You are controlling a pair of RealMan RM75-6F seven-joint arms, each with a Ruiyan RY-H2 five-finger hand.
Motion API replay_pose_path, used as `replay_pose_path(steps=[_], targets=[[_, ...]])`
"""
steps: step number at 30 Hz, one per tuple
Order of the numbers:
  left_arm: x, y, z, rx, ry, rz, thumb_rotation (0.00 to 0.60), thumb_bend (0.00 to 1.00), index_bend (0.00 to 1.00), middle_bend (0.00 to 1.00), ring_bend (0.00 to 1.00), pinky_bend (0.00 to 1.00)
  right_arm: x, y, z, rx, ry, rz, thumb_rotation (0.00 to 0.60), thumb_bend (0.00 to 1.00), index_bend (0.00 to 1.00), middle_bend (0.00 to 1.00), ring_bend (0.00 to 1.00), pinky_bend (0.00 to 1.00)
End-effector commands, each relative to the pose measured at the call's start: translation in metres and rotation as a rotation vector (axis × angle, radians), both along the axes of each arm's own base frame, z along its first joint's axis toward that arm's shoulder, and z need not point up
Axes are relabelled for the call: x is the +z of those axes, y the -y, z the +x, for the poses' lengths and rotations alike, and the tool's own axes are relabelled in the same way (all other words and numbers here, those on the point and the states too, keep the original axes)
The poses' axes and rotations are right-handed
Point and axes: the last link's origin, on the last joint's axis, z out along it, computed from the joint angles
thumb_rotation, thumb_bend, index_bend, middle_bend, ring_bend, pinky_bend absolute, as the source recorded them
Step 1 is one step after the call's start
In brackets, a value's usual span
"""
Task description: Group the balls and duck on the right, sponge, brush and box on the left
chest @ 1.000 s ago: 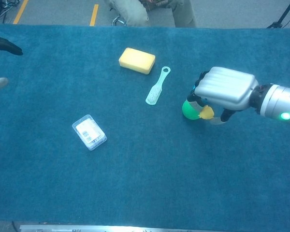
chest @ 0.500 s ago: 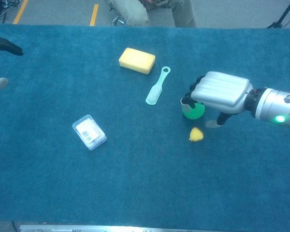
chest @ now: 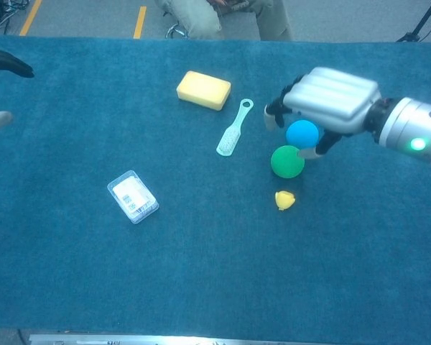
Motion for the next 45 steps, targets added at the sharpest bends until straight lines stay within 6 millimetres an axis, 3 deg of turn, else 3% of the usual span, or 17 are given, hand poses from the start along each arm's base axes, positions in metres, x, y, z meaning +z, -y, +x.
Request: replay_pose_path(steps=[1,12,22,26,29,45], targets=[[0.001,-0.002,0.001,-0.004,-0.003,0.001,0.211,0.25,0.19,0.15,0.07,0.00,0.009,0.008,0.004,-0.030,0.022,-0.031,0.600,0.16,0.38,0.44,0.33,0.32],[0.003,0.003,0.006,-0.018,-0.012,-0.001,0.224,0.25,0.19,0.15,0.07,0.00,0.009,0.042,0.028,-0.135,0.008,-0.026,0.600,0.12,0.35,0.41,0.30,0.32],[0.010,0.012,0.001,-0.002,-0.013,0.013,0.224,0.25,0.19,0.15,0.07,0.00,-0.022,0.063,0.051,-0.199,-0.121,0.074,0.599,0.10,0.18,0.41,0.29,0.32],[0.013,0.016,-0.004,0.016,-0.010,0.023,0.223,0.25,0.19,0.15,0.07,0.00,-0.037,0.066,0.062,-0.234,-0.161,0.128,0.513,0.07,0.17,0.41,0.28,0.32],[0.015,0.018,-0.006,0.025,-0.007,0.026,0.223,0.25,0.19,0.15,0.07,0.00,-0.044,0.067,0.065,-0.244,-0.196,0.141,0.475,0.06,0.17,0.39,0.27,0.31],[0.014,0.018,-0.012,0.042,0.009,0.033,0.222,0.25,0.19,0.15,0.06,0.00,-0.079,0.076,0.063,-0.285,-0.293,0.111,0.475,0.05,0.17,0.39,0.27,0.30]])
